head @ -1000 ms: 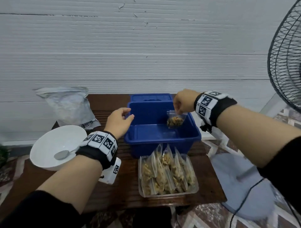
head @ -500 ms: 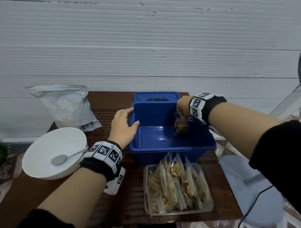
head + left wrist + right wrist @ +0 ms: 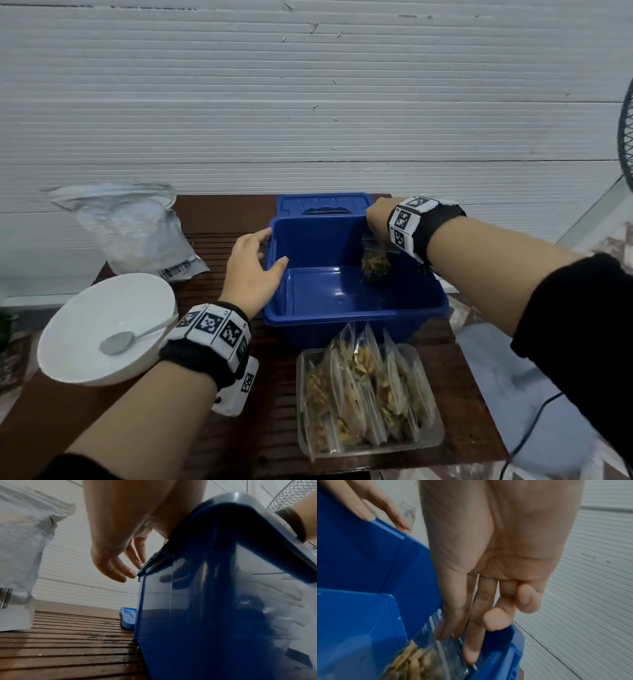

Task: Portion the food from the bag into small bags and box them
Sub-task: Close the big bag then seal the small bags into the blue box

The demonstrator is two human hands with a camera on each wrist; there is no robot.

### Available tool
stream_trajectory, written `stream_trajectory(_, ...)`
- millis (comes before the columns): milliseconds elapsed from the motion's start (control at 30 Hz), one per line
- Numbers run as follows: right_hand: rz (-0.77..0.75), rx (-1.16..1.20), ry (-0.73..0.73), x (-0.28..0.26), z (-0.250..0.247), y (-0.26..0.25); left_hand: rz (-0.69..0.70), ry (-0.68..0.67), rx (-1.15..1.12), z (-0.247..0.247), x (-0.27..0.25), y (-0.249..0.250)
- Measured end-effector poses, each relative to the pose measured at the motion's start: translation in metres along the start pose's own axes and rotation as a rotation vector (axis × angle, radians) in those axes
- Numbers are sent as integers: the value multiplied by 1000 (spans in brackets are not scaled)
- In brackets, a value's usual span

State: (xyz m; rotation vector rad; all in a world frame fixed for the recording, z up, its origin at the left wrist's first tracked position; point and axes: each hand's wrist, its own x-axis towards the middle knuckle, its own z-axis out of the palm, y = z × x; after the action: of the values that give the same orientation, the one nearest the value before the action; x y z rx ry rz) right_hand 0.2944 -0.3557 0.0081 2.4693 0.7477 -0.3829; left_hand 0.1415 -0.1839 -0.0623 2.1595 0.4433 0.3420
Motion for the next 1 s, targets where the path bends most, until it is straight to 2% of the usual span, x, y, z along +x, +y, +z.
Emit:
stream_trajectory(67,18,5,-38,6,0,5,-8,-2,7,-1,-1,1)
stream_trajectory(200,11,77,-15,7,3,15,-19,-33,33,-1,-5,4)
stream_trajectory(433,-124,476,168,-63,1,6,-32,-51,145,0,-18,7)
stream_trajectory(700,-270,777,225,-144,25,-36,9,-44,245,-1,-57,29)
stream_trajectory(867,-215,820,233,-175,48,-76,25,-32,222,-2,-85,33)
stream_trajectory(1000,-157,772,333,-184,62,-100,78,11,163,-1,-101,33)
